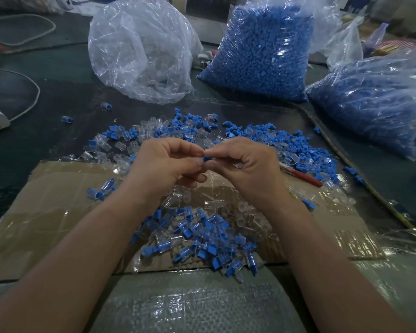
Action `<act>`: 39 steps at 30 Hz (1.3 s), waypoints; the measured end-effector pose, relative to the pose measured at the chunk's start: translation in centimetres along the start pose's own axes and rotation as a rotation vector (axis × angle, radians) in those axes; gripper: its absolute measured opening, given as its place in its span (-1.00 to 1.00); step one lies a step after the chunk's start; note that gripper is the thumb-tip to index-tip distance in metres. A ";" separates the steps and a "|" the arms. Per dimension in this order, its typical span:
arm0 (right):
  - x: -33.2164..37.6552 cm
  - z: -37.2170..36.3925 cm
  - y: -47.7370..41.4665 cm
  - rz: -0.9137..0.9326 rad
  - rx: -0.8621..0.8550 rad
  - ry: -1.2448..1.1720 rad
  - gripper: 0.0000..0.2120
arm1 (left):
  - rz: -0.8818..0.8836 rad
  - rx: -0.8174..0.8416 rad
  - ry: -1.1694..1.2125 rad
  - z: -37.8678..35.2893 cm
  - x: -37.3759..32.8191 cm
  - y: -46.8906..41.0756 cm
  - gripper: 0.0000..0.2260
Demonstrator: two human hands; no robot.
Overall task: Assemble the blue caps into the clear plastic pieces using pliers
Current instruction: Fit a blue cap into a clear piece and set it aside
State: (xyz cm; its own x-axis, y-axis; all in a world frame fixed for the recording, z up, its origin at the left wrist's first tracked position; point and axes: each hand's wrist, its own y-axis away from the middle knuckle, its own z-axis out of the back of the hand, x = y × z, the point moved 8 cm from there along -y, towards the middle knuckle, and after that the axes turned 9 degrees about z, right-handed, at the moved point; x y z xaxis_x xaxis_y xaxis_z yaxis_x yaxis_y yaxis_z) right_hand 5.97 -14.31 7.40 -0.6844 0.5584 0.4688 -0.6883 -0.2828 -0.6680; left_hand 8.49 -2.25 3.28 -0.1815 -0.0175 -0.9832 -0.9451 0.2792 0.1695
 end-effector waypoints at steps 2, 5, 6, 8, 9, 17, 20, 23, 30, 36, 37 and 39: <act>0.1 0.0 0.0 0.003 0.010 -0.001 -0.81 | 0.000 0.005 0.002 -0.1 0.0 0.0 -0.90; 0.0 -0.1 0.1 -0.021 0.041 -0.028 -0.77 | -0.004 0.006 -0.006 -0.1 -0.1 0.0 -0.90; 0.0 -0.2 0.1 -0.024 0.056 -0.031 -0.75 | -0.003 0.006 -0.016 -0.1 -0.1 0.0 -0.89; 0.0 -0.3 0.1 -0.016 0.085 -0.026 -0.73 | 0.006 0.006 -0.027 0.0 0.0 0.0 -0.89; 0.0 -0.3 0.1 -0.016 0.098 -0.025 -0.73 | 0.011 0.005 -0.024 0.0 0.0 0.0 -0.89; -0.1 -0.3 0.0 0.015 0.118 -0.022 -0.77 | 0.041 0.028 -0.012 -0.1 0.4 -0.1 -0.91; -0.2 -0.1 0.1 0.018 0.106 0.006 -0.78 | 0.045 0.048 0.002 -0.3 0.5 -0.2 -0.91; -0.3 0.0 0.1 0.004 0.094 0.024 -0.78 | 0.047 0.054 0.018 -0.3 0.5 -0.2 -0.91; -0.5 0.0 0.1 -0.040 0.088 0.006 -0.76 | 0.043 0.059 0.022 -0.4 0.6 -0.2 -0.85; -0.4 -0.2 0.2 -0.081 0.091 -0.085 -0.75 | 0.035 0.046 0.008 -0.4 0.5 -0.2 -0.82; -0.3 -0.3 0.2 -0.082 0.102 -0.095 -0.76 | 0.034 0.045 0.000 -0.4 0.5 -0.2 -0.83; -0.2 -0.5 0.2 -0.095 0.121 -0.134 -0.76 | 0.019 0.036 -0.011 -0.3 0.4 -0.2 -0.88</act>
State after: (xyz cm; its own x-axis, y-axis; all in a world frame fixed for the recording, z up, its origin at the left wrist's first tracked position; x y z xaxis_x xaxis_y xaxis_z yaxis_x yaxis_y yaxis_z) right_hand 6.05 -14.10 6.87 -0.6352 0.4810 0.6043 -0.7697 -0.3303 -0.5463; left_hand 8.48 -2.61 2.90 -0.1959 -0.0011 -0.9806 -0.9312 0.3137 0.1857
